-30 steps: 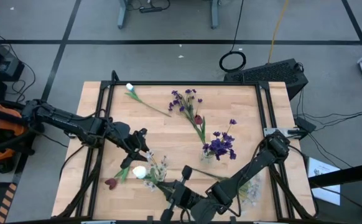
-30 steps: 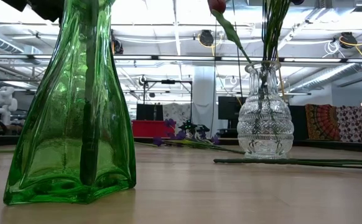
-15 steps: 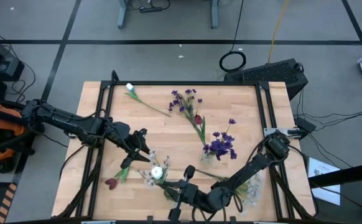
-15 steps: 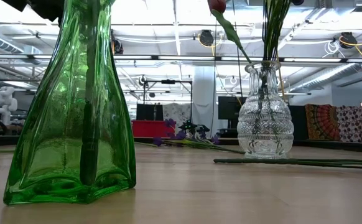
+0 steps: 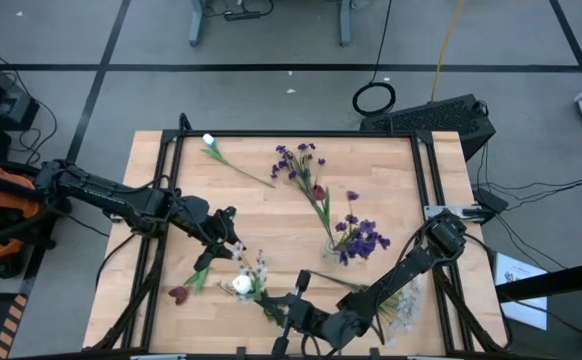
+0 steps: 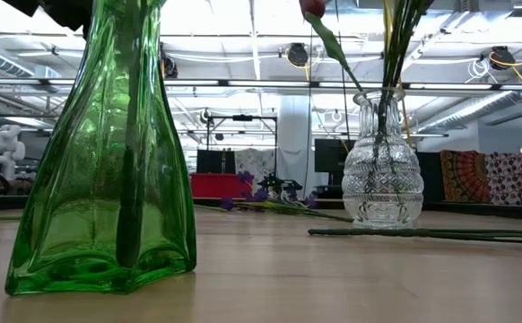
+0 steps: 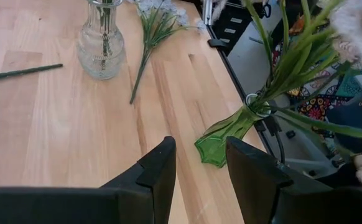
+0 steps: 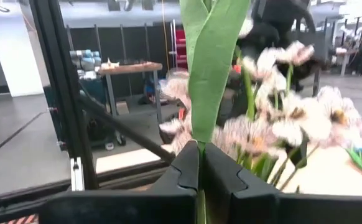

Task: Sort flowers into vase by color
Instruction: Put the right white tulip into the green vase

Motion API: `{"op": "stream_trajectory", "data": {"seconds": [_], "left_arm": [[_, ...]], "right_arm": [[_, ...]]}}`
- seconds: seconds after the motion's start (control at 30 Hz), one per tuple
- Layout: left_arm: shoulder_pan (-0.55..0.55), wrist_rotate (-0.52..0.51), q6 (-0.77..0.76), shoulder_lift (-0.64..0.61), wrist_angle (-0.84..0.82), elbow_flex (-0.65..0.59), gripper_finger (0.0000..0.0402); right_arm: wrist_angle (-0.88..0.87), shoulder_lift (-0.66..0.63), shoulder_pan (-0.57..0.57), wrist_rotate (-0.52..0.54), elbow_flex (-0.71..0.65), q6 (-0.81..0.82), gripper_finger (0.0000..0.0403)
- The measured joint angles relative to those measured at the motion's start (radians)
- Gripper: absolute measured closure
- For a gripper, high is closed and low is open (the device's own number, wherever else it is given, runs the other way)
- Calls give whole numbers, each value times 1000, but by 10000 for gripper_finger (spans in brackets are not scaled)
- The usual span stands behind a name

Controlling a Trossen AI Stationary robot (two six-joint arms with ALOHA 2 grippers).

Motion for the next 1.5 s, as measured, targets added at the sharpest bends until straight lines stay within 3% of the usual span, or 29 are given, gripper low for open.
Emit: {"op": "stream_trajectory", "data": {"seconds": [0.9, 1.5], "left_arm": [[0, -4, -3, 0, -1, 0, 256], [-2, -6, -27, 0, -18, 0, 256]], "right_arm": [[-284, 0, 5, 2, 0, 162, 371], [-388, -59, 13, 5, 2, 189, 236]]}}
